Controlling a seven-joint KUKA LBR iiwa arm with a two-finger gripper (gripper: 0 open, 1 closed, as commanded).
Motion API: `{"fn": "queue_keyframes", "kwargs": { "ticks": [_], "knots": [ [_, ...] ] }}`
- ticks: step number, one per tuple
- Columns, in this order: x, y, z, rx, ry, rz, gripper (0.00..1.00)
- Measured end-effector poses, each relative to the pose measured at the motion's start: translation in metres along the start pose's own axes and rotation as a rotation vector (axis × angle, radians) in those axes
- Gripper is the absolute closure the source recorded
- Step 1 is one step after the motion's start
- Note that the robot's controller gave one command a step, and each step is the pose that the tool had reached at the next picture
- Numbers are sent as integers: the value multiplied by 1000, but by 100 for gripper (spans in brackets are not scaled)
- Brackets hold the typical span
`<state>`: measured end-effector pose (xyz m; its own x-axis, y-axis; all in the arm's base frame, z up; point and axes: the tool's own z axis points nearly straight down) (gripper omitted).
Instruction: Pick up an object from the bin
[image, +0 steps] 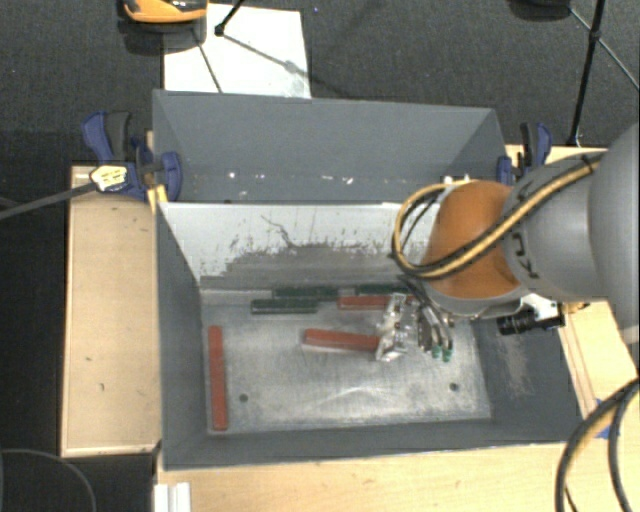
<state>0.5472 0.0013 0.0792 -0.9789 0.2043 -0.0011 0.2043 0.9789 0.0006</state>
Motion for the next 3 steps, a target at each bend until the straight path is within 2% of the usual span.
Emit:
{"fn": "queue_keyframes", "kwargs": {
  "ticks": [1,2,3],
  "knots": [
    [0,0,0,0,0,-1,100],
    [14,-14,-184,-2,-10,18,100],
    [14,-14,-182,-1,-7,18,100]
  ]
}}
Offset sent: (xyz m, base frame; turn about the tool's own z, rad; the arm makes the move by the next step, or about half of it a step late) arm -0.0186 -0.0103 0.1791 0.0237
